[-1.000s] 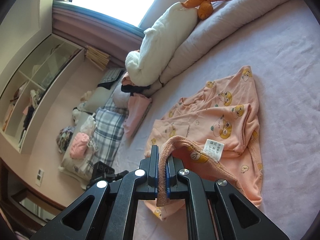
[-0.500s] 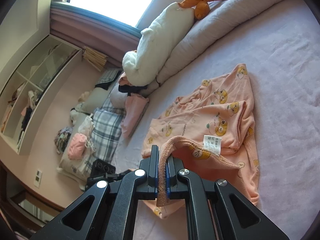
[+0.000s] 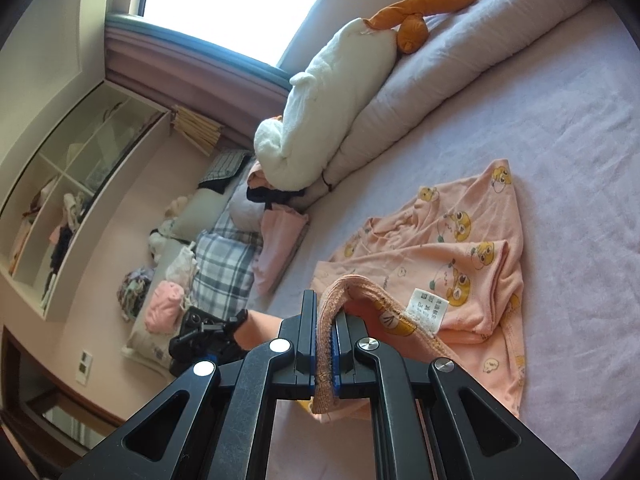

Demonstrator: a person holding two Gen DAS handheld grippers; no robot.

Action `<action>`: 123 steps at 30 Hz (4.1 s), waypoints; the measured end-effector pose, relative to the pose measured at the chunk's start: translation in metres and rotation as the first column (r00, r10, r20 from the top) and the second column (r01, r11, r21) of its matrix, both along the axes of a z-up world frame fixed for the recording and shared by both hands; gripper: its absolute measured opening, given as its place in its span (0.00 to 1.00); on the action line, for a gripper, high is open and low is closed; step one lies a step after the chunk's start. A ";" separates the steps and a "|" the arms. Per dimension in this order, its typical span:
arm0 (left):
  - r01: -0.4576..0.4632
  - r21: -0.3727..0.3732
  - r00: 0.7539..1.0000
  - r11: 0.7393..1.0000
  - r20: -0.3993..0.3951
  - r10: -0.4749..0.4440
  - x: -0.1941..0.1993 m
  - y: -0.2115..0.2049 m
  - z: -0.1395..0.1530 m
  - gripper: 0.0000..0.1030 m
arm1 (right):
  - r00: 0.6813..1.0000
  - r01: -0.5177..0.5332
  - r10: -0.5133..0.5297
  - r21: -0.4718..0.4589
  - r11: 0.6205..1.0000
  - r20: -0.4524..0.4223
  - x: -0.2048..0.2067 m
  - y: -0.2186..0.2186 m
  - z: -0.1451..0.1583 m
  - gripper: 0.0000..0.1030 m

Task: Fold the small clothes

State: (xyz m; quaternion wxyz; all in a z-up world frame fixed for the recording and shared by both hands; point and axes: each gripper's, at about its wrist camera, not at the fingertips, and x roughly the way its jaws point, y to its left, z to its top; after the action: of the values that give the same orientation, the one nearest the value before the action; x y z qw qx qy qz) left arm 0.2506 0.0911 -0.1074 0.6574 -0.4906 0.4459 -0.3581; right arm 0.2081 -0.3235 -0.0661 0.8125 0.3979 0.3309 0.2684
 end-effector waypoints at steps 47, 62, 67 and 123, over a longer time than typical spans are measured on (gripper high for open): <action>-0.354 0.104 0.867 0.929 -0.336 0.368 0.131 0.049 -0.066 0.25 | 0.844 0.430 -0.321 0.184 0.884 -0.430 0.136 -0.077 -0.085 0.39; -0.020 0.361 0.998 0.932 -0.047 0.040 0.030 0.041 -0.029 0.25 | 0.963 0.154 -0.218 -0.335 0.929 -0.162 0.036 -0.046 -0.034 0.39; 0.031 0.355 0.999 0.934 -0.050 -0.014 0.007 0.036 -0.044 0.25 | 0.972 0.087 -0.168 -0.415 0.906 -0.163 0.014 -0.034 -0.043 0.39; 0.077 0.479 0.996 0.875 -0.082 -0.042 -0.016 0.074 -0.071 0.00 | 0.944 0.049 -0.203 -0.498 0.866 -0.260 -0.011 -0.031 -0.070 0.03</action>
State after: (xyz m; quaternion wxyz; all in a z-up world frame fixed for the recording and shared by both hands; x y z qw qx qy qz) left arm 0.2342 0.1647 -0.1787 0.7316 -0.3100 0.5583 -0.2388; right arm 0.1967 -0.3549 -0.1358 0.8412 0.2391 0.4814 0.0581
